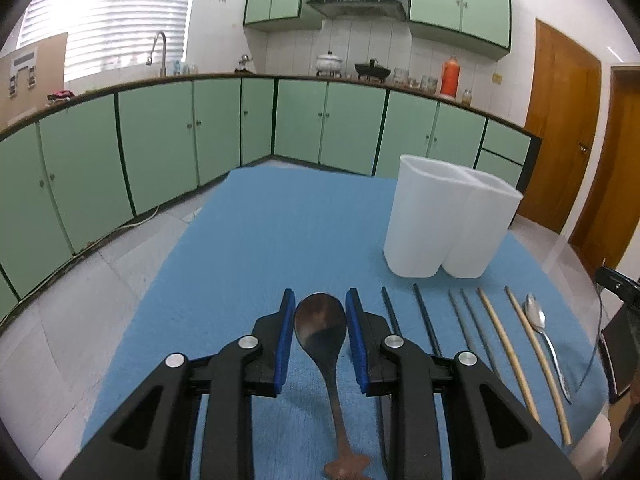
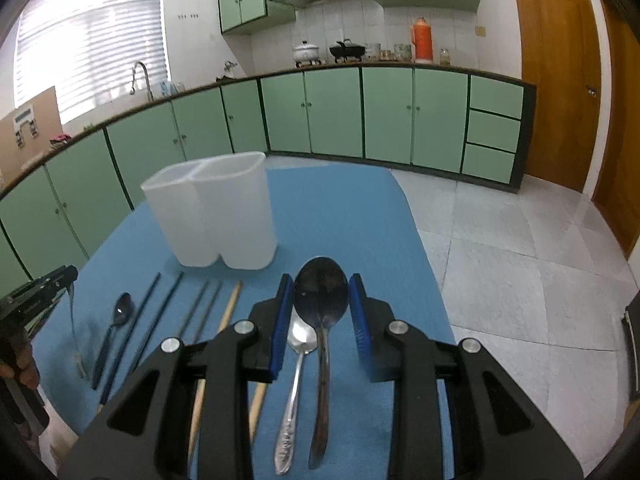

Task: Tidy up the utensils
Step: 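Lift and carry the decorative spoon in the left tool while the right tool carries the teaspoon to the caddy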

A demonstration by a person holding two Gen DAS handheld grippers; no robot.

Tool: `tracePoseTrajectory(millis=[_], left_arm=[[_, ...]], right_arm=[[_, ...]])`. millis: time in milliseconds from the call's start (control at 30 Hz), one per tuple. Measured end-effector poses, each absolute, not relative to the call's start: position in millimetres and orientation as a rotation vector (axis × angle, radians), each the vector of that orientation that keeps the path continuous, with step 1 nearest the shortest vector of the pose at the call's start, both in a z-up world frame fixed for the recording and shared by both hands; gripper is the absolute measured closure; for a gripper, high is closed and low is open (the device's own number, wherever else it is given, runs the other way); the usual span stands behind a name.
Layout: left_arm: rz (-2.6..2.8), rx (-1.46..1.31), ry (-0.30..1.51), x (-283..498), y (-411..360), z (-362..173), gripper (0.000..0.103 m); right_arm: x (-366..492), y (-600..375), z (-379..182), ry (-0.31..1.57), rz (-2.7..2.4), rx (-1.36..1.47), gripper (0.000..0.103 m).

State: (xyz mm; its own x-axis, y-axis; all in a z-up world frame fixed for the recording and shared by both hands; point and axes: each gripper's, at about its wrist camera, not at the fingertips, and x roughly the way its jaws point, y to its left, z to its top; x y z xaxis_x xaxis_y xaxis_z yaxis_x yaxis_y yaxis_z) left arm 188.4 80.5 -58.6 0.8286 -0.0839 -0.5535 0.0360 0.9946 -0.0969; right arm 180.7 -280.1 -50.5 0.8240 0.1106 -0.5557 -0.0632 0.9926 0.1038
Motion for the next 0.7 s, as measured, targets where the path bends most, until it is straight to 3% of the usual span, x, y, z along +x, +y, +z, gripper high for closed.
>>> tracePoseTrajectory(millis=[700], left_arm=[[-0.081, -0.149, 0.398, 163, 87, -12, 0.078]], right_arm=[[167, -262, 5, 0.432, 0.166, 0.060, 0.076]])
